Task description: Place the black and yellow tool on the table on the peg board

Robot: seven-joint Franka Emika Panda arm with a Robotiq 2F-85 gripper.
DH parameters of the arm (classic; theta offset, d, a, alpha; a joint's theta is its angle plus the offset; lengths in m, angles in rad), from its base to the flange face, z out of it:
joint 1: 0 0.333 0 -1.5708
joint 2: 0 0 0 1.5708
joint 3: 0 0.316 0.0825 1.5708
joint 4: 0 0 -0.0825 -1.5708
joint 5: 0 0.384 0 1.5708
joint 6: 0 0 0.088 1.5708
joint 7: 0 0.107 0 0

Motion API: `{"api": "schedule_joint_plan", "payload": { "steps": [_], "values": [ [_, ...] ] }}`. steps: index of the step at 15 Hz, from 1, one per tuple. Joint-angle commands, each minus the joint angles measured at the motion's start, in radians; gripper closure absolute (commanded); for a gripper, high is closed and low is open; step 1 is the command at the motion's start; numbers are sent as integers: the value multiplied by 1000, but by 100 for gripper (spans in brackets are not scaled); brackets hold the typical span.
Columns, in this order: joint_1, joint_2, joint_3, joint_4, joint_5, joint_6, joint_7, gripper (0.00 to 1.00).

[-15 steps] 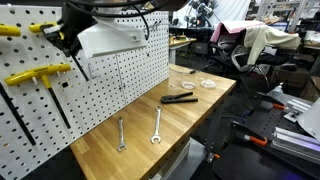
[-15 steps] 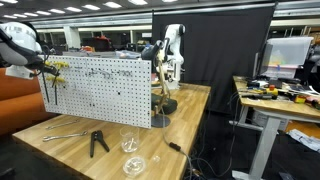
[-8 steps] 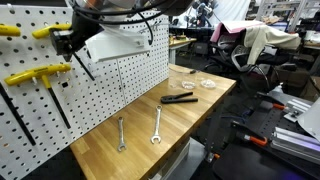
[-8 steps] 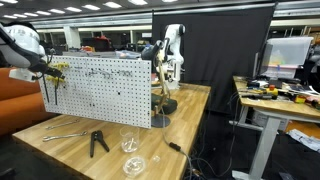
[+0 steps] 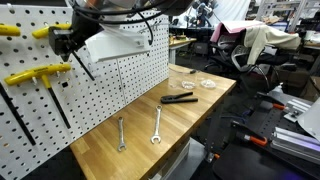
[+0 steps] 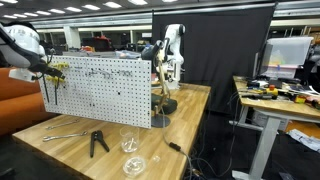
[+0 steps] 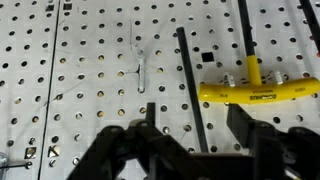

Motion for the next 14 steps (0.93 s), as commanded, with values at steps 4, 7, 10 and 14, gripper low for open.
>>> {"api": "schedule_joint_plan", "payload": {
  "steps": [4,7,10,14],
  "values": [
    [5,-29,4,-26,40,5,-46,0],
    [10,-49,14,-59,120,19,-154,0],
    [11,-69,28,-88,227,20,-291,0],
    [9,-112,42,-103,344,3,-461,0]
  ]
}}
